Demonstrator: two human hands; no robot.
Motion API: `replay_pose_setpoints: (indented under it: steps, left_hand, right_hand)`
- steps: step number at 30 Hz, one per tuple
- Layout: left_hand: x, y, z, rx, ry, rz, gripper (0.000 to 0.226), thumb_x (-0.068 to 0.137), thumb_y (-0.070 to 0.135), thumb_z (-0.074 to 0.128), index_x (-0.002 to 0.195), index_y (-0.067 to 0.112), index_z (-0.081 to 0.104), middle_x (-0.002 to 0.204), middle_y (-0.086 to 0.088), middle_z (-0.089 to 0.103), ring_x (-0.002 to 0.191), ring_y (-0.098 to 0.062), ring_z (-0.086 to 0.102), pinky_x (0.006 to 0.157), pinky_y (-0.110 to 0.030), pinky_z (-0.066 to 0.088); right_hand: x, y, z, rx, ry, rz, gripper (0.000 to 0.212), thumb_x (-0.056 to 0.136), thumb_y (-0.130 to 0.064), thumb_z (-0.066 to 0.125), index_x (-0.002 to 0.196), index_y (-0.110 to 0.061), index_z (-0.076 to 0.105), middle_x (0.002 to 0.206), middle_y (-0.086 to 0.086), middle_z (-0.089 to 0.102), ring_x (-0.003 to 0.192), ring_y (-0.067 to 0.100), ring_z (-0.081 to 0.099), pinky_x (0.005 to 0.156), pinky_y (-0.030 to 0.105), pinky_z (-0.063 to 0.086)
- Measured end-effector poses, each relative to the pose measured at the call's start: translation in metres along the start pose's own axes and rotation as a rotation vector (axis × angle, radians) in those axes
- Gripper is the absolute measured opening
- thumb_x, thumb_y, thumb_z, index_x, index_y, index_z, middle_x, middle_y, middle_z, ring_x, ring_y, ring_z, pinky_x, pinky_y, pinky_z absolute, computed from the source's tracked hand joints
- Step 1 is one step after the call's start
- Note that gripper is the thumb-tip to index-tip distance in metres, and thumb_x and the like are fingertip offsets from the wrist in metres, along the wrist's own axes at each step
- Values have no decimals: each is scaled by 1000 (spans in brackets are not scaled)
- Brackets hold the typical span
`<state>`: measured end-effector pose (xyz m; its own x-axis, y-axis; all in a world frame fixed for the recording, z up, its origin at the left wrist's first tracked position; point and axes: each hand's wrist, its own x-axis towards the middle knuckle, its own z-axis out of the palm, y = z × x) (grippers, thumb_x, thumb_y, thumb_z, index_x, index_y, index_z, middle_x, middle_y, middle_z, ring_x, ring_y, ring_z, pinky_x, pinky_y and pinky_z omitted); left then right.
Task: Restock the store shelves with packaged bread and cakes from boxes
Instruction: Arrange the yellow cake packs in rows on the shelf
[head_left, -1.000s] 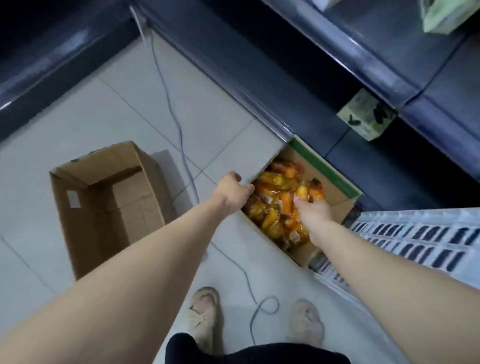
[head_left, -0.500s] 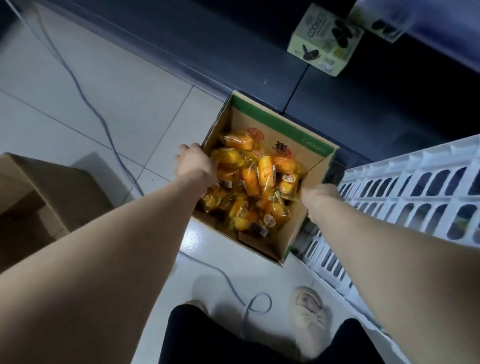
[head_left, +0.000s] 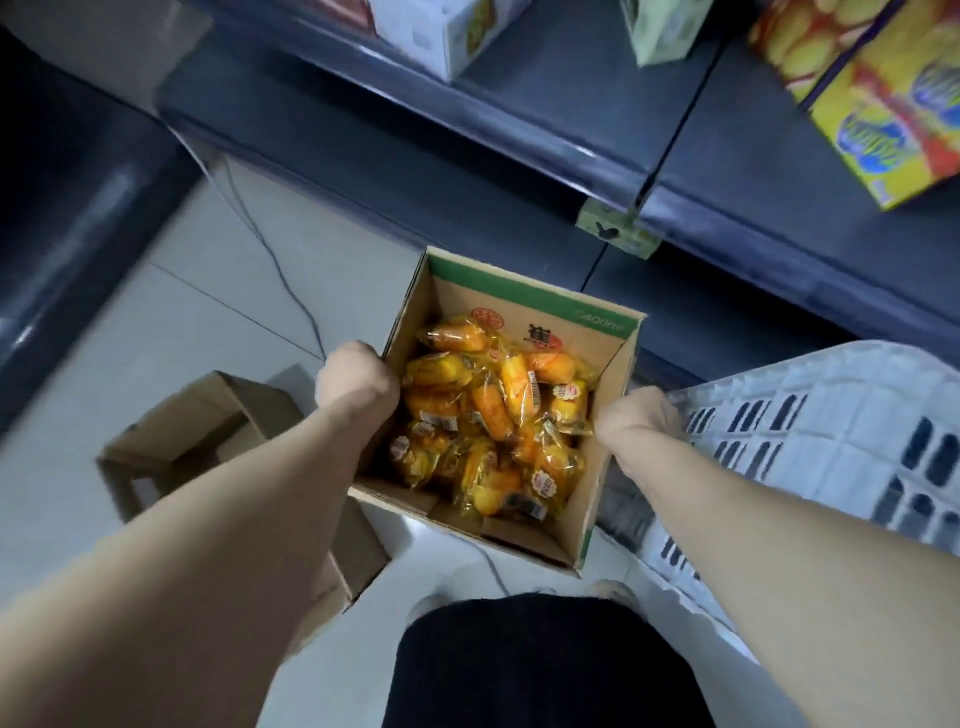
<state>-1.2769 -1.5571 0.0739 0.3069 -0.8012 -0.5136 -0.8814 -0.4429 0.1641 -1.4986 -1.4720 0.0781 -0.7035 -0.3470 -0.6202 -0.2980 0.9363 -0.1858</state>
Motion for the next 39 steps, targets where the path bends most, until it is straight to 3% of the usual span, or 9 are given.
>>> replay_pose_setpoints:
  steps: [2,5,9,16,22,26,30,36,39]
  left_hand:
    - [-22,1,-55,12,15,5,29,81,-3,48,101,3,68,106,-16,67,101,-33,63,83,-35,51]
    - [-64,1,-133,7,25,-1,23,80,0,53,97,2,69,103,-16,68,99,-34,64,78,-34,51]
    - [-127,17,-227,21,45,40,21,80,2,54,98,0,67,105,-16,67,99,-33,65,78,-34,53]
    - [-231,76,-322,35,-9,304,8,82,8,58,87,2,61,92,-15,68,85,-29,68,66,-31,53]
    - [-307,127,-294,18,-129,484,13,82,6,55,92,-1,61,92,-16,67,87,-31,69,80,-39,58]
    - [-349,154,-247,49,-202,568,9,81,9,52,81,3,58,89,-16,70,81,-30,71,77,-37,59]
    - [-371,179,-197,81,-247,580,14,82,8,52,85,3,65,85,-14,73,80,-25,72,78,-34,59]
    - [-387,211,-135,163,-245,548,28,83,6,50,55,9,51,54,-5,57,47,-17,56,63,-24,51]
    - [-389,216,-110,190,-275,538,21,81,4,52,62,5,59,69,-9,66,67,-23,67,73,-28,56]
  right_hand:
    - [-39,-17,-34,60,-58,-53,31,94,-9,48,121,2,55,118,21,58,111,35,56,82,37,46]
    - [-98,-34,-88,131,-13,-56,25,98,-9,44,114,1,58,95,14,54,90,26,54,70,31,42]
    - [-172,-44,-168,124,39,-120,22,94,-10,49,110,0,61,108,16,62,97,30,60,68,31,45]
    - [-245,4,-290,195,163,-73,36,88,-4,54,123,0,56,125,18,59,110,36,59,85,37,52]
    - [-249,92,-354,245,243,50,36,88,0,52,125,0,53,120,19,59,103,35,61,81,38,55]
    - [-237,151,-385,243,293,126,27,87,-5,54,113,1,59,112,19,63,98,36,62,73,34,52]
    - [-210,195,-404,219,313,164,20,88,-4,56,106,2,61,108,20,65,93,34,63,66,32,46]
    - [-155,234,-412,223,299,202,23,88,-2,55,110,3,60,112,20,63,101,37,62,77,37,52]
    - [-134,247,-407,225,265,208,23,89,0,53,111,3,60,111,20,63,100,36,62,72,34,49]
